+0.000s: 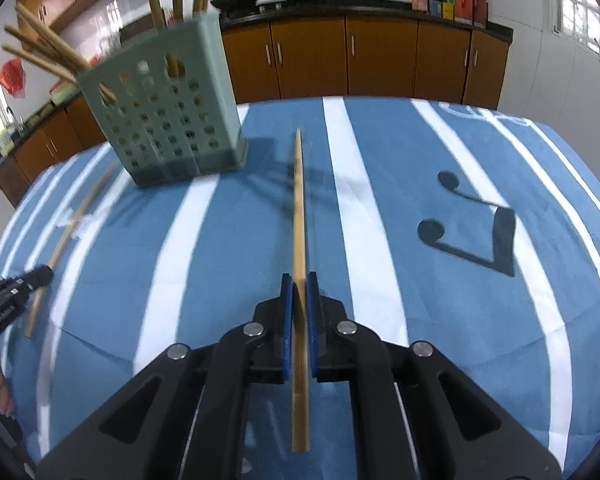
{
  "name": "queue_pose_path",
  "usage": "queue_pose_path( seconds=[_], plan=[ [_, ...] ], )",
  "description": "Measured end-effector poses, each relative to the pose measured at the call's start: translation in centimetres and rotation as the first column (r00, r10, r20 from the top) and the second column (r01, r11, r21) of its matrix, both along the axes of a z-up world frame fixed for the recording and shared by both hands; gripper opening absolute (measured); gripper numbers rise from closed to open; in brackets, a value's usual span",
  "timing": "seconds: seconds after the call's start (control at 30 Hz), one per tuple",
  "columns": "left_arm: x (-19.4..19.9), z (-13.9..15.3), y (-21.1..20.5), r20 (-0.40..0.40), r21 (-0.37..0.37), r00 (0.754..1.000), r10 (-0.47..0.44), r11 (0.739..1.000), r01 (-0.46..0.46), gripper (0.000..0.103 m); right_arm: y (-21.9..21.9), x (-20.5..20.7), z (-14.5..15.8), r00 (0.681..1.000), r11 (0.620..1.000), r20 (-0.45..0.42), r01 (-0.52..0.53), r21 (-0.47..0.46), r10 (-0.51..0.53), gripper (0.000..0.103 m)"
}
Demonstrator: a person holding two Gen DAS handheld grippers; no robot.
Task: Organize utensils
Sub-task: 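Raise the right tool's chopstick upright over the holder while the left tool does likewise, then lower the right tool's chopstick into the holder while the left tool inserts its chopstick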
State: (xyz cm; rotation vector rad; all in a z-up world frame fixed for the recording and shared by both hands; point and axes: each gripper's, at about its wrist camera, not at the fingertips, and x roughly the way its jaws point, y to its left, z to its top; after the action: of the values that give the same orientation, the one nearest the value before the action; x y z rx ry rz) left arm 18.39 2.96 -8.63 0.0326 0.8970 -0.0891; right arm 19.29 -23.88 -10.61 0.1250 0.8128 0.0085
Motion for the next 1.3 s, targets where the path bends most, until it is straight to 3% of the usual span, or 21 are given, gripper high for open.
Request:
queue_pose_path(
  seconds=[0.27, 0.53, 0.7, 1.03, 1.3],
  plan=[
    [-1.7, 4.3, 0.6, 0.108, -0.05, 0.994, -0.007, 0.999, 0.012, 0.007, -1.5, -2.4, 5.6, 0.983, 0.999, 0.18, 0.025, 0.034, -0.03, 0.008],
    [-3.3, 9.5, 0.8, 0.252, -0.082, 0.968, -0.006, 0.996, 0.028, 0.007, -2.3, -3.9, 10.0, 0.949, 0.998, 0.312, 0.034, 0.047, -0.047, 0.008],
    [-3.5, 11.6, 0.9, 0.307, -0.095, 0.952, -0.002, 0.995, 0.033, 0.007, -2.2, -4.6, 11.6, 0.932, 0.998, 0.36, 0.029, 0.05, -0.045, 0.008],
    [-3.5, 13.4, 1.0, 0.331, -0.11, 0.943, -0.019, 0.992, 0.059, 0.007, -1.9, -4.6, 13.6, 0.916, 0.999, 0.402, -0.009, 0.052, -0.013, 0.008],
    [-4.5, 19.3, -0.4, 0.439, -0.123, 0.892, -0.104, 0.977, 0.174, 0.007, -1.1, -5.4, 20.4, 0.852, 0.982, 0.52, -0.139, 0.129, 0.053, 0.008]
  ],
)
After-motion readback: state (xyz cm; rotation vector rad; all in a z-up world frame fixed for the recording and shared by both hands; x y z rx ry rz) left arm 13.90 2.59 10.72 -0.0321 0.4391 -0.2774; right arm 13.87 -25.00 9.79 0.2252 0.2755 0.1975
